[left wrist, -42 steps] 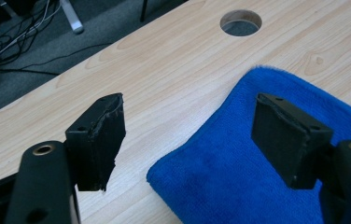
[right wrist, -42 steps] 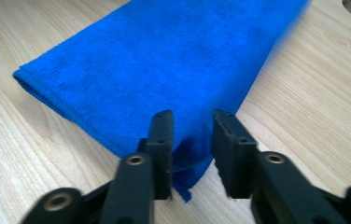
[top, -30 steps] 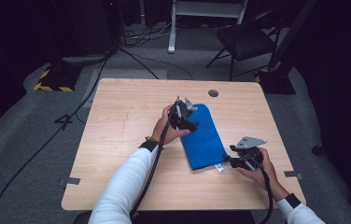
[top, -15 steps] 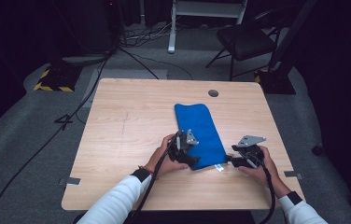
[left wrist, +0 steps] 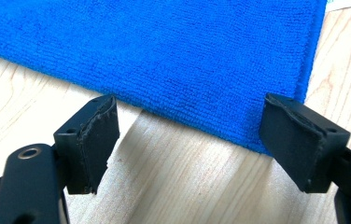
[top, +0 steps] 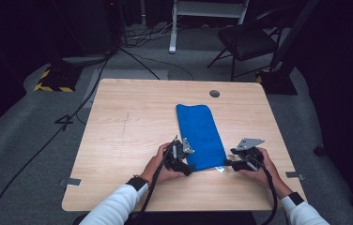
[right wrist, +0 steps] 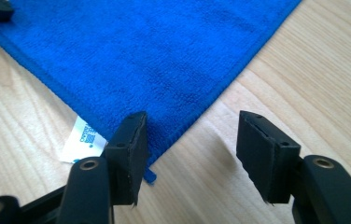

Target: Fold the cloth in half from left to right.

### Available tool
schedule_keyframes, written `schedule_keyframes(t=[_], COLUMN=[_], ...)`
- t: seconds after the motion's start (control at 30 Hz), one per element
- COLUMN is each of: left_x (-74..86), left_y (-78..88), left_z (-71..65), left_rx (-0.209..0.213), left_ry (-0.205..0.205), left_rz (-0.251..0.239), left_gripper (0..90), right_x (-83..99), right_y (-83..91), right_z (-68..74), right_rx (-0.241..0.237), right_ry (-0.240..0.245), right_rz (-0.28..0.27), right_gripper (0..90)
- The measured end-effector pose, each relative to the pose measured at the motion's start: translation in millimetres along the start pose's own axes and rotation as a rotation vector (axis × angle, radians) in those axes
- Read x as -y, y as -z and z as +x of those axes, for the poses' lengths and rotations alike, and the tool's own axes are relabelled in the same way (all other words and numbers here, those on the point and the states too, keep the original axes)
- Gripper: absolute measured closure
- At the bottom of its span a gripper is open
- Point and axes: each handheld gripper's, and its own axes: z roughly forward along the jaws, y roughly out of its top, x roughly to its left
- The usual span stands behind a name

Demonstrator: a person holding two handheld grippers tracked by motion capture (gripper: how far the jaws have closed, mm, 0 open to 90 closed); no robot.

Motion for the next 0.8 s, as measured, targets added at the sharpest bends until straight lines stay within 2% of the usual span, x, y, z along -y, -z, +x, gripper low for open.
schedule_keyframes(t=[0.13, 0.3, 0.4, 0.47, 0.8], left_x=[4.0, 9.7, 14.7, 17.9, 37.7], left_y=[3.4, 8.2, 11.3, 13.9, 28.2], left_z=[-0.3, -0.7, -0.8, 0.0, -0.1], left_rx=[-0.008, -0.005, 0.0, 0.003, 0.012], left_ry=[-0.017, -0.021, -0.006, -0.015, 0.008], left_rz=[-0.001, 0.002, -0.002, 0.0, -0.004], left_gripper=[20.6, 20.7, 20.7, 20.7, 20.7], right_x=[1.6, 1.5, 0.7, 0.6, -0.5], right_y=[0.5, 1.0, 0.9, 1.0, -0.2], right_z=[3.3, 11.6, 17.2, 21.6, 40.9], right_rx=[-0.024, -0.042, -0.052, -0.067, -0.125], right_ry=[-0.003, 0.021, 0.029, 0.036, 0.064], right_rz=[-0.004, -0.006, -0.005, -0.006, -0.012], right_gripper=[43.6, 43.6, 43.7, 43.6, 39.2])
